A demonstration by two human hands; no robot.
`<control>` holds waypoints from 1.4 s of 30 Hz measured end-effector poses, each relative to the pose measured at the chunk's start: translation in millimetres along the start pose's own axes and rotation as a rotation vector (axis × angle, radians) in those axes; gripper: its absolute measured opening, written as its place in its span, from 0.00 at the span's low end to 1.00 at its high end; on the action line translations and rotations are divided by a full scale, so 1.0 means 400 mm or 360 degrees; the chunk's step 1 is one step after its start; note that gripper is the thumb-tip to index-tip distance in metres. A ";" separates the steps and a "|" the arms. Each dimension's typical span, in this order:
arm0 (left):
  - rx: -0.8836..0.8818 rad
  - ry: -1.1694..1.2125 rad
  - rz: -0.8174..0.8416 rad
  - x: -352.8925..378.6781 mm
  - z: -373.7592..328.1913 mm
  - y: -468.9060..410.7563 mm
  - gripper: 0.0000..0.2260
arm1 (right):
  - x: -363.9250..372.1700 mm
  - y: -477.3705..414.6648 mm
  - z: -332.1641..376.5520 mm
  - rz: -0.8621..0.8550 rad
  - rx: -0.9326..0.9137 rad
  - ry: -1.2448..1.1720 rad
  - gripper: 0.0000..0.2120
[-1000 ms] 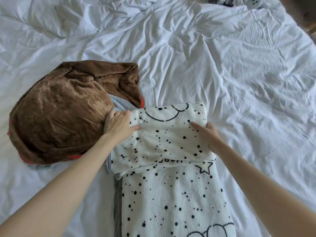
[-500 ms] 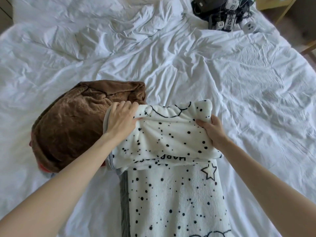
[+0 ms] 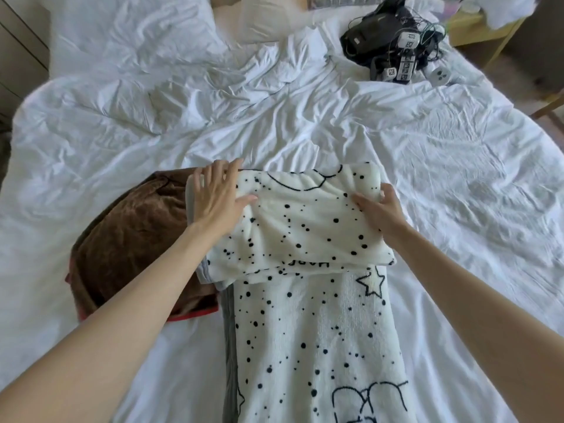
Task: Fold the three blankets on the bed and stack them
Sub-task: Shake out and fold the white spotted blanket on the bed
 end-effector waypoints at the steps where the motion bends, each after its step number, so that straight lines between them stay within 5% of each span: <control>1: -0.0087 0.0072 0.0115 0.035 0.013 0.012 0.39 | 0.000 -0.014 -0.033 0.0000 0.0124 0.0098 0.35; 4: -0.0318 0.0340 0.0465 0.179 0.018 0.120 0.44 | -0.005 -0.021 -0.185 0.0068 0.0328 0.0454 0.47; 7: -0.0293 0.0427 0.0637 0.287 -0.027 0.279 0.37 | -0.032 0.032 -0.354 0.0037 0.0443 0.0555 0.31; 9: -0.0240 0.0426 0.0513 0.294 -0.056 0.345 0.34 | -0.061 0.077 -0.433 -0.0058 0.0450 0.0535 0.18; 15: -0.0487 0.0864 -0.0221 0.194 -0.105 0.465 0.22 | -0.132 0.230 -0.575 -0.0071 0.0682 0.0379 0.19; 18: -0.0692 0.1084 -0.0326 0.196 -0.128 0.571 0.23 | -0.163 0.319 -0.619 -0.0070 0.0641 0.0467 0.18; 22: -0.1213 0.1471 0.0163 0.310 -0.168 0.748 0.32 | -0.194 0.443 -0.706 -0.0039 0.0670 0.0398 0.17; 25: -0.1414 0.1483 0.0438 0.367 -0.212 0.869 0.29 | -0.208 0.533 -0.784 0.0013 0.0692 0.0394 0.17; 37: -0.1634 0.1515 0.0628 0.353 -0.331 1.188 0.46 | -0.324 0.792 -1.071 0.0124 0.0770 0.0488 0.16; 42: -0.1621 0.1485 0.0780 0.351 -0.438 1.347 0.38 | -0.326 0.870 -1.144 0.0221 0.0800 0.0344 0.17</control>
Point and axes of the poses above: each hand's wrist, its own y-axis away from the middle knuckle, its own x-axis out of the palm, z = x × y, the point moved 6 cm from there along -y, towards the middle knuckle, and after that the axes turned 11 degrees about x, right-handed, at the moved point
